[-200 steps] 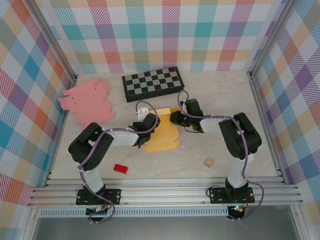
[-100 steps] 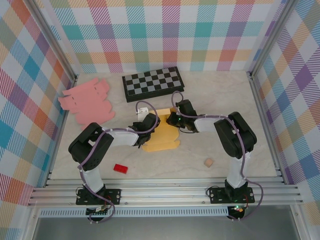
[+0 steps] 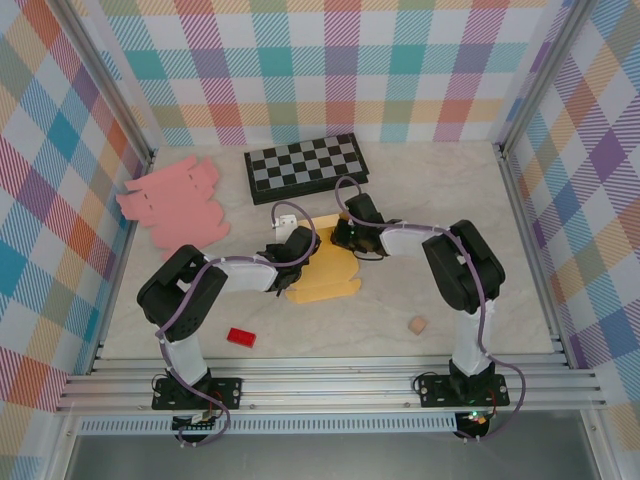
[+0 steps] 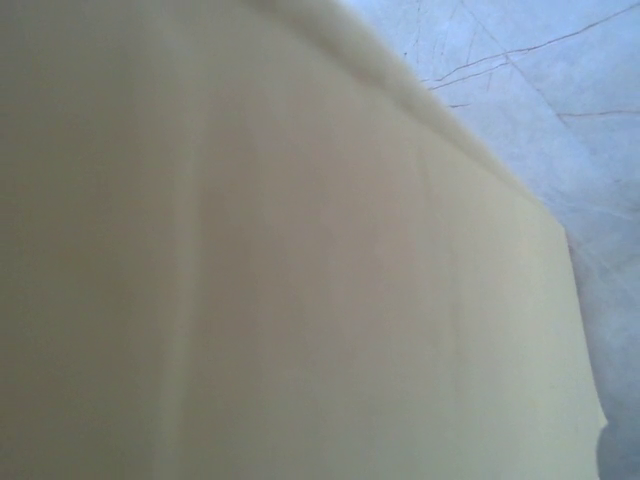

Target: Fold the paper box

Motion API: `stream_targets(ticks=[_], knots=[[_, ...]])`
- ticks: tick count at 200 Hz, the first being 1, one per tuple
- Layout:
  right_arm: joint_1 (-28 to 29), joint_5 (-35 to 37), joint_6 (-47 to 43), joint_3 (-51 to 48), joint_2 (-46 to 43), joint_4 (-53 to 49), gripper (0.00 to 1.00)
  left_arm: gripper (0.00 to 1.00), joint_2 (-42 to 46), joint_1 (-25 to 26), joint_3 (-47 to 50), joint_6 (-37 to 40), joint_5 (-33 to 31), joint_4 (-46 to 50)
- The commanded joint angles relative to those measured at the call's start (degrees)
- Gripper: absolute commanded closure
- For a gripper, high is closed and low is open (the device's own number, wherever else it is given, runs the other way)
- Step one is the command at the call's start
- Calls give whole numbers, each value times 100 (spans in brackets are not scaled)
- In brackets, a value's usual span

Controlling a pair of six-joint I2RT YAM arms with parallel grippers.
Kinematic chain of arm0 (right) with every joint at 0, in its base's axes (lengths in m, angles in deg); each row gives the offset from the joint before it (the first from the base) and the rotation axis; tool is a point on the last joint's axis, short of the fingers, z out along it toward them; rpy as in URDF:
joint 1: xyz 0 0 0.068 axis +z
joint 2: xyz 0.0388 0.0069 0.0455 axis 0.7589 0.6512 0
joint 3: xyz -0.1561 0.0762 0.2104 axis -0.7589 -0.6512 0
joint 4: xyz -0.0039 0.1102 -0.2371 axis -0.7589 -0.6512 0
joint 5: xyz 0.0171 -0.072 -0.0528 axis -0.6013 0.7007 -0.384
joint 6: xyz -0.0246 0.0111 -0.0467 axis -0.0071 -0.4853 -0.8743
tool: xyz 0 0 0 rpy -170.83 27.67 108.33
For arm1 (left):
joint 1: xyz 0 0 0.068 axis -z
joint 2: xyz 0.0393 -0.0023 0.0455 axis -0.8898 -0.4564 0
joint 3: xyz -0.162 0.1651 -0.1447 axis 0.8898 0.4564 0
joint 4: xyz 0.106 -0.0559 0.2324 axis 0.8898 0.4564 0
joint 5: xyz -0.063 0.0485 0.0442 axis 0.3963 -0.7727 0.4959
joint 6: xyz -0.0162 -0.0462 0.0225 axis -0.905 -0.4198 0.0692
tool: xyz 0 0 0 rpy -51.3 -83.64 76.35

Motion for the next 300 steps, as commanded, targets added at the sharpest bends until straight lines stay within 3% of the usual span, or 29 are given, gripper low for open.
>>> stream_targets(ticks=[1, 21, 127, 163, 217, 262, 300], knots=[[48, -232, 236, -460, 216, -527, 84, 95, -133, 67, -61, -54, 155, 197], [52, -360, 117, -571, -164, -256, 83, 95, -144, 65, -56, -65, 147, 213], [41, 453, -1232, -626, -2121, -1529, 74, 95, -90, 63, -64, 25, 93, 240], [-172, 861, -2390, -407, -2670, -2066, 61, 95, -40, 57, -65, 130, 89, 214], [-403, 845, -4756, -66, -3038, -2313, 59, 95, 5, 61, -36, 254, 182, 158], [-647, -930, -7312, -427, -3465, -1802, 55, 95, 50, 66, 0, 482, 229, 63], [-1228, -1837, -8107, -398, -3460, -1646, 53, 95, 130, 65, 165, 604, 330, -159]])
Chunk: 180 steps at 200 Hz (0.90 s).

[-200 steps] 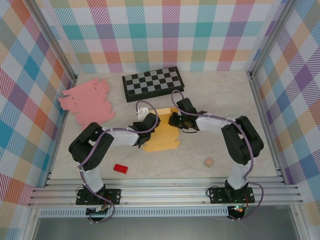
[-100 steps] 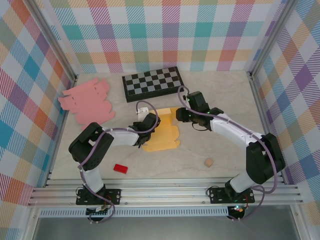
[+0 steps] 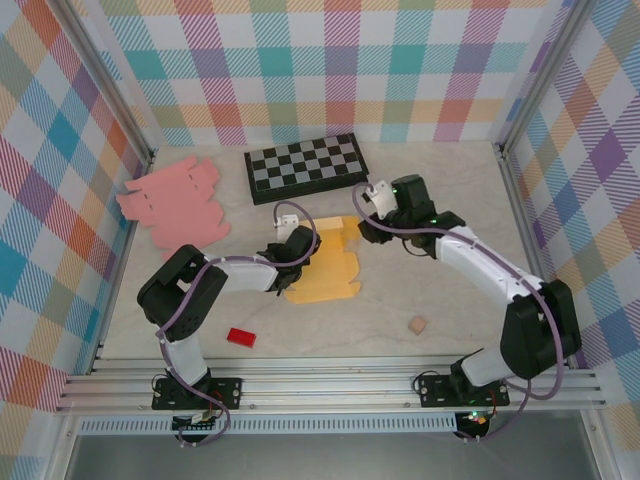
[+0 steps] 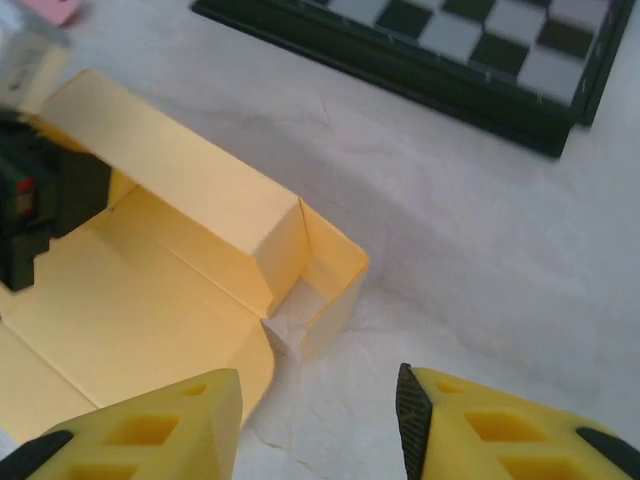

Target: Fold the paper box

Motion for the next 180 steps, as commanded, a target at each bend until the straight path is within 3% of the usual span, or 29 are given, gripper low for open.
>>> stream_targets(ticks=[1, 73, 117, 136, 180], knots=[[-350, -1302, -1985, 101, -158, 344, 53, 95, 127, 66, 155, 340, 191, -47], [-919, -1924, -3652, 387, 814, 115, 52, 94, 148, 65, 280, 640, 373, -385], [-997, -2136, -4261, 1084, 1798, -441, 52, 94, 151, 64, 289, 729, 507, -474], [-994, -2283, -4925, 1179, 2013, -828, 51, 94, 152, 65, 280, 769, 529, -483], [-956, -2277, -5183, 988, 2204, -726, 51, 94, 142, 64, 244, 813, 568, -492]])
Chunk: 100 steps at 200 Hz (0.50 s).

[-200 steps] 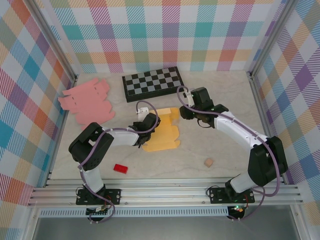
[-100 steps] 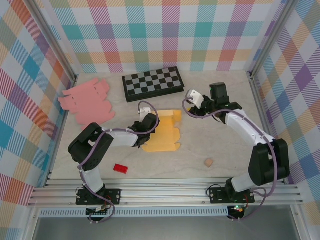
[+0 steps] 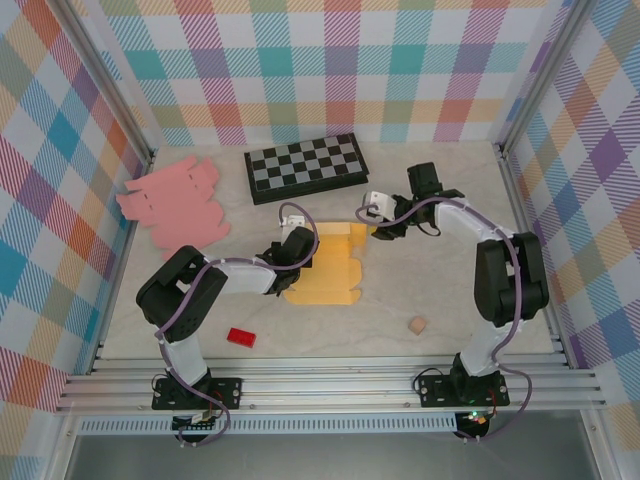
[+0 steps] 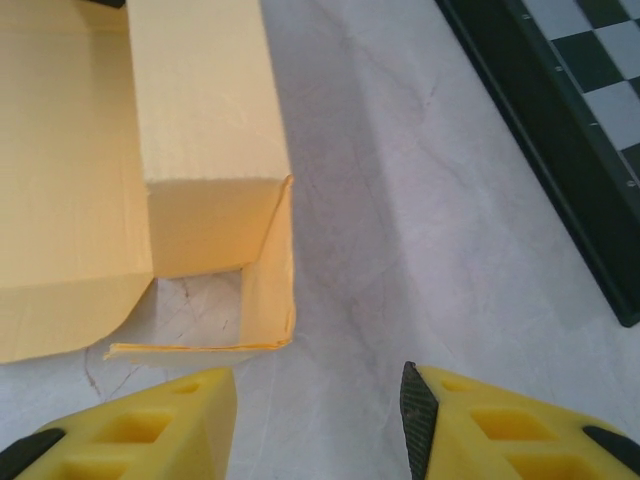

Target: Fold the paper box

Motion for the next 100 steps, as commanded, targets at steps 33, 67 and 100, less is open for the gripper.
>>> stream_targets(ticks=[33, 67, 100], knots=[[169, -253, -534, -27, 237, -113, 51, 94, 81, 66, 53, 150, 136, 21], [318, -183, -441, 54, 398, -170, 51, 94, 84, 62, 44, 139, 164, 21], [390, -90, -264, 56, 479, -119, 51, 94, 87, 66, 38, 132, 172, 21]])
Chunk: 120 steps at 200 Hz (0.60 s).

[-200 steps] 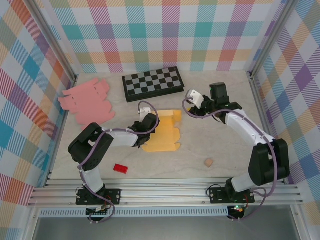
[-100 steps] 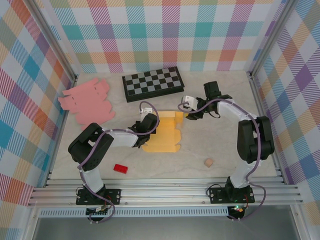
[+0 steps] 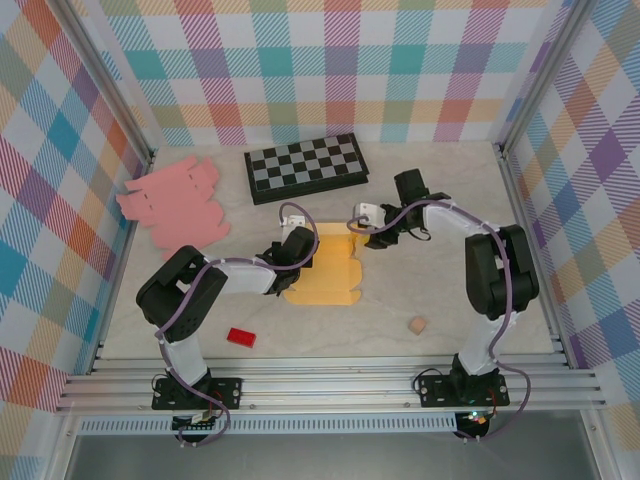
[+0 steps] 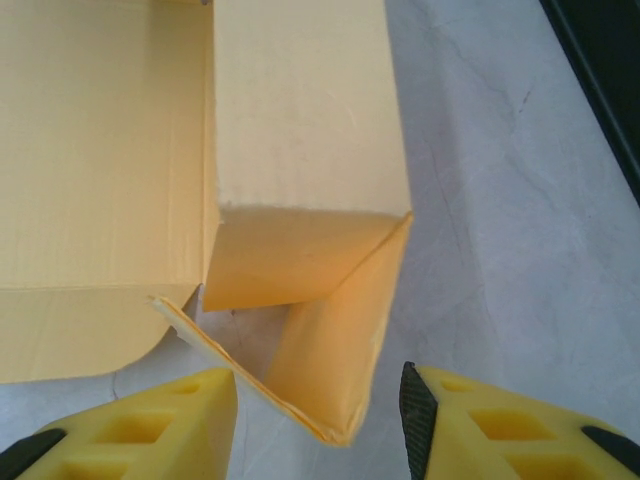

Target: Fold the paper box

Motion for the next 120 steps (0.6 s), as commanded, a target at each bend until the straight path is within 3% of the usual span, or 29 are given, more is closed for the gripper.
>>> stream_targets(ticks=[1, 120], knots=[[56, -148, 35, 62, 100, -86, 52, 94, 87, 62, 36, 128, 135, 39], [346, -42, 1027, -213, -353, 1, 52, 95, -9, 65, -146, -161, -182, 414]])
